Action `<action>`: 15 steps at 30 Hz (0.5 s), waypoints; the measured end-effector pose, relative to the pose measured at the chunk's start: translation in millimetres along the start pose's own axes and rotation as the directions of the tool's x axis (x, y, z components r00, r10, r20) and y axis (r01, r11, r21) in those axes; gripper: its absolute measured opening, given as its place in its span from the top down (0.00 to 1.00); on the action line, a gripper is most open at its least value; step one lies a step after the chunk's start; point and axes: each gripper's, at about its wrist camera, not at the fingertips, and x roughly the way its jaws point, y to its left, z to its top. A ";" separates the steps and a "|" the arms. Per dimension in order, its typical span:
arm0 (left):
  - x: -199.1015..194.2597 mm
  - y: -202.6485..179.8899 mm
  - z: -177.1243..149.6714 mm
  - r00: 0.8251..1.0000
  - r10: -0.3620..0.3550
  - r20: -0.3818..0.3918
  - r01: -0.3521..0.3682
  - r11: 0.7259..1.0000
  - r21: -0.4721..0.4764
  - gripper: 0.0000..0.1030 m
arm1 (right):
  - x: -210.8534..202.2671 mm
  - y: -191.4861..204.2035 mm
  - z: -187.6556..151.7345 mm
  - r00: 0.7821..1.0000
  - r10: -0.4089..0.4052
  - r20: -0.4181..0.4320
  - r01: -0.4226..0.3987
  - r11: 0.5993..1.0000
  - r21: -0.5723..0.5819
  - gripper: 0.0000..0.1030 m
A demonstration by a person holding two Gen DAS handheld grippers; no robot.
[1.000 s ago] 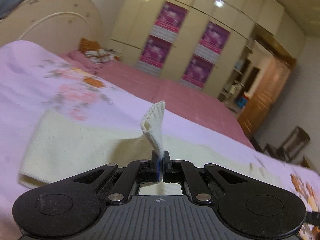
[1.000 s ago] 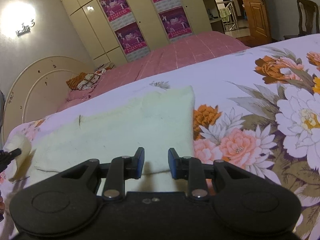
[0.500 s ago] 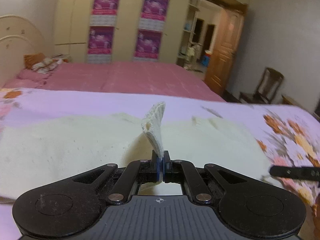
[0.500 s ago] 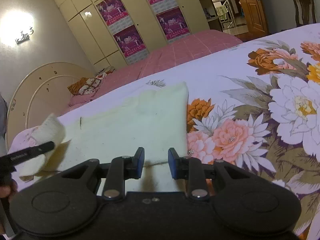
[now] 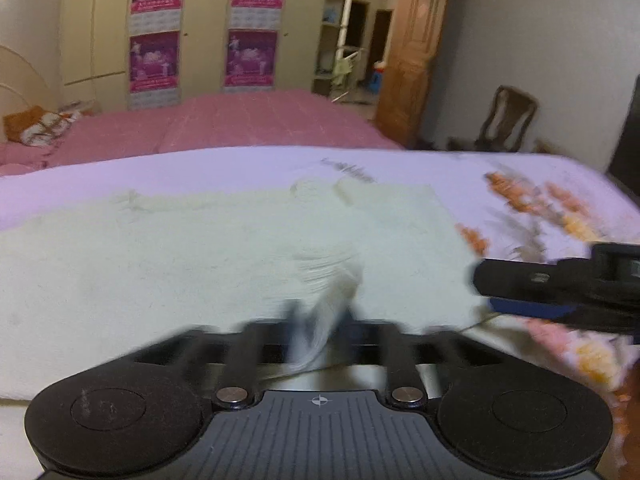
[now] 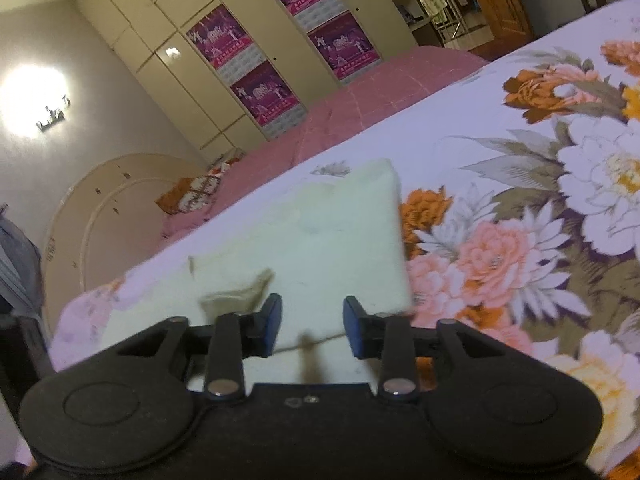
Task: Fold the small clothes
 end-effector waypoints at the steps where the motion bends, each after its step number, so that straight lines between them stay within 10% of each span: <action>1: -7.2 2.0 -2.0 1.000 0.020 0.024 -0.020 1.000 0.011 0.41 | 2.6 0.6 0.9 1.000 0.019 -0.004 -0.019 1.000 0.022 0.58; 8: -92.5 60.6 -32.2 0.982 0.170 0.077 -0.165 0.984 -0.064 0.41 | 37.8 9.0 1.8 0.991 0.094 -0.091 -0.083 0.989 0.124 0.57; 15: -154.1 146.9 -84.2 0.926 0.377 -0.012 -0.368 0.894 -0.254 0.41 | 62.1 32.0 -11.7 0.990 0.076 -0.123 -0.071 0.997 0.044 0.65</action>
